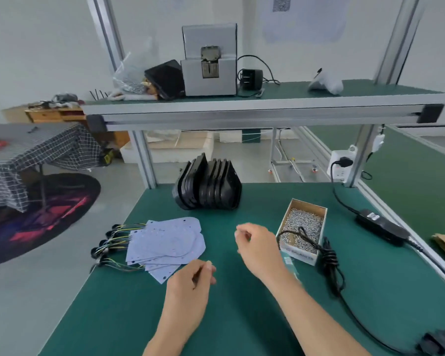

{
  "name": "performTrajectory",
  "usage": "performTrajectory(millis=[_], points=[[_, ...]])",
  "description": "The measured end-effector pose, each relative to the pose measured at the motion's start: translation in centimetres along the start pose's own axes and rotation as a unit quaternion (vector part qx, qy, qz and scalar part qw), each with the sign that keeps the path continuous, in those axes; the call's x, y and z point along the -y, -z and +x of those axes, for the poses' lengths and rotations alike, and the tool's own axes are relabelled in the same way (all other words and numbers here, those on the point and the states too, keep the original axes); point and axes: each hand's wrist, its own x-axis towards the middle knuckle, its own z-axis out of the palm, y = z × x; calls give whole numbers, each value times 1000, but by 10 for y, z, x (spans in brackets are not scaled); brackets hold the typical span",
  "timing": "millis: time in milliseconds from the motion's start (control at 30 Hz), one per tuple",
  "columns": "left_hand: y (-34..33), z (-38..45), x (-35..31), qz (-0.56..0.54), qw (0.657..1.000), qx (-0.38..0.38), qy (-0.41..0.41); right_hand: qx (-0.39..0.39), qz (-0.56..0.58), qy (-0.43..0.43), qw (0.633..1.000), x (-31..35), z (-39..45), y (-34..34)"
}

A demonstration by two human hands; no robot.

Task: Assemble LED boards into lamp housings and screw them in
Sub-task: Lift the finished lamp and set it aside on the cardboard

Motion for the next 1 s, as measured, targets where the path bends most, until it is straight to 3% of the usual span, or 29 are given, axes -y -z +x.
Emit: performTrajectory(millis=[233, 433, 733, 1000], points=[[8, -12, 31, -27, 999, -25, -3, -38, -75, -24, 996, 27, 106, -47], [8, -10, 34, -25, 999, -31, -30, -38, -139, -11, 989, 10, 140, -58], [8, -10, 34, -14, 999, -26, -29, -91, -205, 44, 973, 3, 121, -37], [9, -11, 35, -52, 998, -36, 8, -69, -335, 97, 935, 12, 14, -3]])
